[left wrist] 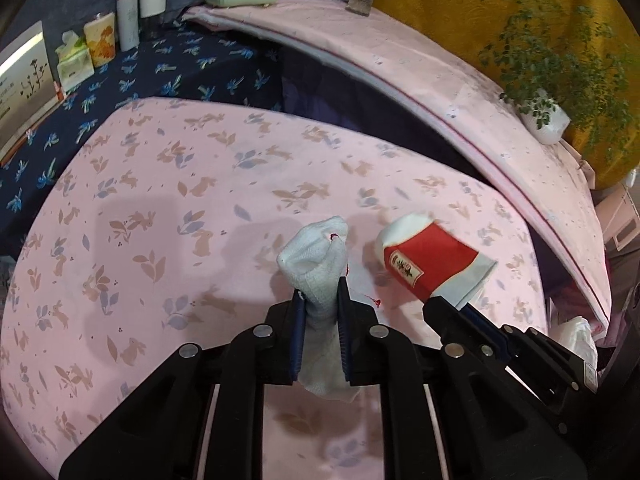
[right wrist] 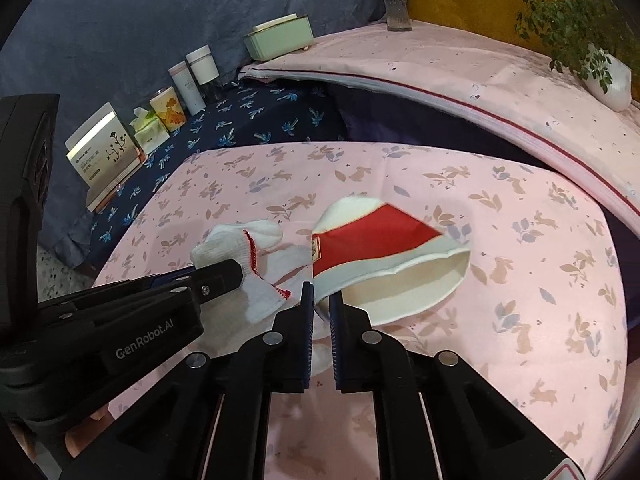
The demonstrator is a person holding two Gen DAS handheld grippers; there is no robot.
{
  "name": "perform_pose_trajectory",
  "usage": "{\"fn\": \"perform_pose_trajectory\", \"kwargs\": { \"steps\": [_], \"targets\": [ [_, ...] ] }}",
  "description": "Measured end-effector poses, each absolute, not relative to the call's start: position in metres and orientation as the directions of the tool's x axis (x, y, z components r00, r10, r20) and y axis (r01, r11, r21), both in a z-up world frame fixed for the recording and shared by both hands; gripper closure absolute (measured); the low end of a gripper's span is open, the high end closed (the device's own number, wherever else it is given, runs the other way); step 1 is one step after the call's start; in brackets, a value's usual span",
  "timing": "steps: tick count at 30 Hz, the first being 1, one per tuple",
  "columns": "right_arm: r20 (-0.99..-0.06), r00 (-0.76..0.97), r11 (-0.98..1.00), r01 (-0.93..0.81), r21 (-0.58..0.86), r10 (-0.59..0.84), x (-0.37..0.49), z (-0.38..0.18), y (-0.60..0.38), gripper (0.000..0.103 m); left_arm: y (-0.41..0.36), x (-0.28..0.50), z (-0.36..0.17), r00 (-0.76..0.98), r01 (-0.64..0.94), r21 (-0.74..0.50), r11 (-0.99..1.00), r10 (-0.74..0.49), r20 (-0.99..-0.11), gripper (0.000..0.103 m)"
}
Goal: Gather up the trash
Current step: 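Grasp the white glove with the left tool while the right tool grasps the red-and-white cup, then carry the glove and cup over the white bin and open both tools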
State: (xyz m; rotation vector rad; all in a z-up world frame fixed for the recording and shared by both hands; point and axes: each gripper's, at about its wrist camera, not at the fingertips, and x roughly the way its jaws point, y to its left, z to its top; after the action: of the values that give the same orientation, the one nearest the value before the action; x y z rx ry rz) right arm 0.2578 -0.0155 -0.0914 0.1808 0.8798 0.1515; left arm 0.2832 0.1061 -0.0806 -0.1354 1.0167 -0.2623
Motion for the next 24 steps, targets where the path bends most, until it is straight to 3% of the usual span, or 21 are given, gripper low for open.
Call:
{"fn": "perform_pose_trajectory", "kwargs": {
  "steps": [11,24],
  "targets": [
    [-0.661,0.738,0.973,0.030,0.231,0.134,0.181,-0.021,-0.084,0.096,0.035,0.222,-0.011,0.557,0.298,-0.211,0.931,-0.350,-0.753,0.089],
    [-0.594,0.804,0.953,0.198,0.229,-0.024,0.080,0.017,-0.184,0.096,-0.073,0.145,0.031,0.544,0.493,-0.168,0.854,-0.453,-0.706,0.089]
  ]
}}
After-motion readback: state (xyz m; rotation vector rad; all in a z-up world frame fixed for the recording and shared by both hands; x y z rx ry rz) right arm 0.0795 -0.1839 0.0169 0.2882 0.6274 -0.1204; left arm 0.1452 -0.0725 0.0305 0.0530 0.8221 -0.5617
